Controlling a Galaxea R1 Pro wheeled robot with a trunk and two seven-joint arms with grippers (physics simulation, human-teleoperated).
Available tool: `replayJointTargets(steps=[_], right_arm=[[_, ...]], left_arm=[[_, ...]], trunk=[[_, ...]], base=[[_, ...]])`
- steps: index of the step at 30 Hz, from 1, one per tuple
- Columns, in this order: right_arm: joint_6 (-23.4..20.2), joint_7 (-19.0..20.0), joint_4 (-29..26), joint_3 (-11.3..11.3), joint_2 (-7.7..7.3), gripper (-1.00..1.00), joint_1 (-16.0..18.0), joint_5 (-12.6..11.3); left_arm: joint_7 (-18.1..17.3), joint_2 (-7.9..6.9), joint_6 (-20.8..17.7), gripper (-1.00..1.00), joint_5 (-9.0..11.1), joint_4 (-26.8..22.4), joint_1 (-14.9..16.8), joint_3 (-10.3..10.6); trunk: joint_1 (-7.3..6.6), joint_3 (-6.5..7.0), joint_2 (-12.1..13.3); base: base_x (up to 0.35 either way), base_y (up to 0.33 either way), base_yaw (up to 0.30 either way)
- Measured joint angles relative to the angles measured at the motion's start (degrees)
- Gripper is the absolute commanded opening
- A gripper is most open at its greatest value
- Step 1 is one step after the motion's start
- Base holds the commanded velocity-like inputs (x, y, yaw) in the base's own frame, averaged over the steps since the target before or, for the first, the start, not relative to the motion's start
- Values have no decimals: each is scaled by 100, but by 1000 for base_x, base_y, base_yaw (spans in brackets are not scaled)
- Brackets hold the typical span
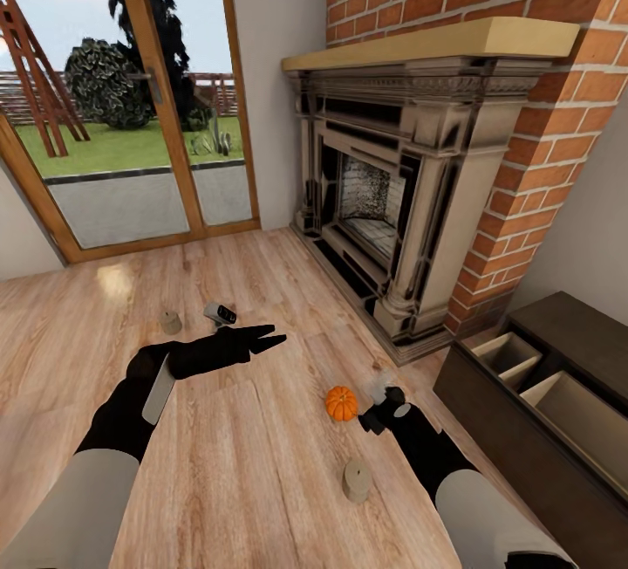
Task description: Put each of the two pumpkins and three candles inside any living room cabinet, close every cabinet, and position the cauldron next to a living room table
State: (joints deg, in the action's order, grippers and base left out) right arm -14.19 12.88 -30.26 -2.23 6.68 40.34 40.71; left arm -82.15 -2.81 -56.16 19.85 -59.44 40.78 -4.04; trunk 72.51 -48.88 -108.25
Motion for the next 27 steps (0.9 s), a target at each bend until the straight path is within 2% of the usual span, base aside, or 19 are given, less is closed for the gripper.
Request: replayJointTargets(steps=[2, 5, 8, 11, 13, 16, 17, 18, 20, 21, 22, 23, 24, 25, 27], right_arm=[[-420, -572, 43, -122, 4, 100, 13, 2], [-922, -1554, 265, -427, 7, 100, 63, -7], [-1048, -2072, 518, -601, 8, 100, 103, -46], [-1101, -2389, 734, -692, 8, 100, 146, -249], [-1111, -2462, 797, -710, 8, 100, 156, -396], [-1112, -2512, 842, -714, 10, 100, 164, -527], [-1112, -2521, 850, -712, 13, 100, 165, -549], [-1110, -2526, 855, -711, 19, 100, 166, -564], [-1111, -2542, 854, -710, 50, 100, 166, -580], [-1111, -2546, 852, -709, 60, 100, 167, -584], [-1112, -2551, 850, -709, 78, 100, 167, -594], [-1112, -2554, 849, -709, 85, 100, 167, -596], [-1112, -2554, 848, -709, 91, 100, 167, -597], [-1106, -2549, 853, -709, 122, 100, 167, -600], [-1098, -2532, 848, -709, 136, 100, 167, -600]], left_arm=[[5, 6, 0, 100, -7, -2, 0, 3], [41, 27, 6, 100, -34, -9, 0, 10], [71, 32, 8, 100, -60, -2, 0, 10], [221, 23, 9, 100, -81, -17, 0, 9], [504, 9, 9, 100, -89, -41, 0, 6], [1591, 5, 11, 100, -134, -122, 0, 0], [2304, 16, 13, 100, -174, -204, 0, -3], [3179, 34, 11, 100, -205, -324, 0, -3], [5297, 136, 8, 100, -237, -605, 0, 2], [6478, 214, 7, 100, -233, -718, 0, 11], [8340, 482, 6, 100, -130, -845, 0, 94], [9598, 577, 3, 100, -210, -863, 0, 146], [10058, 633, 6, 100, -174, -874, -2, 195], [10482, 708, 3, 100, -11, -888, -2, 263], [10478, 716, 2, 100, 558, -949, -1, 281]], trunk=[[0, 0, 0], [0, 0, 0], [0, 0, 0], [0, 0, 0], [0, 0, 0], [0, 0, 0], [0, 0, 0], [0, 0, 0], [0, 0, 0], [0, 0, 0], [0, 0, 0], [0, 0, 0], [0, 0, 0], [0, 0, 0], [43, -35, -79]], base=[[0, 0, 0], [0, 0, 0], [0, 0, 0], [0, 0, 0], [0, 0, 0], [0, 0, 0], [0, 0, 0], [0, 0, 0], [0, 0, 0], [0, 0, 0], [0, 0, 0], [0, 0, 0], [0, 0, 0], [0, 0, 0], [0, 0, 0]])
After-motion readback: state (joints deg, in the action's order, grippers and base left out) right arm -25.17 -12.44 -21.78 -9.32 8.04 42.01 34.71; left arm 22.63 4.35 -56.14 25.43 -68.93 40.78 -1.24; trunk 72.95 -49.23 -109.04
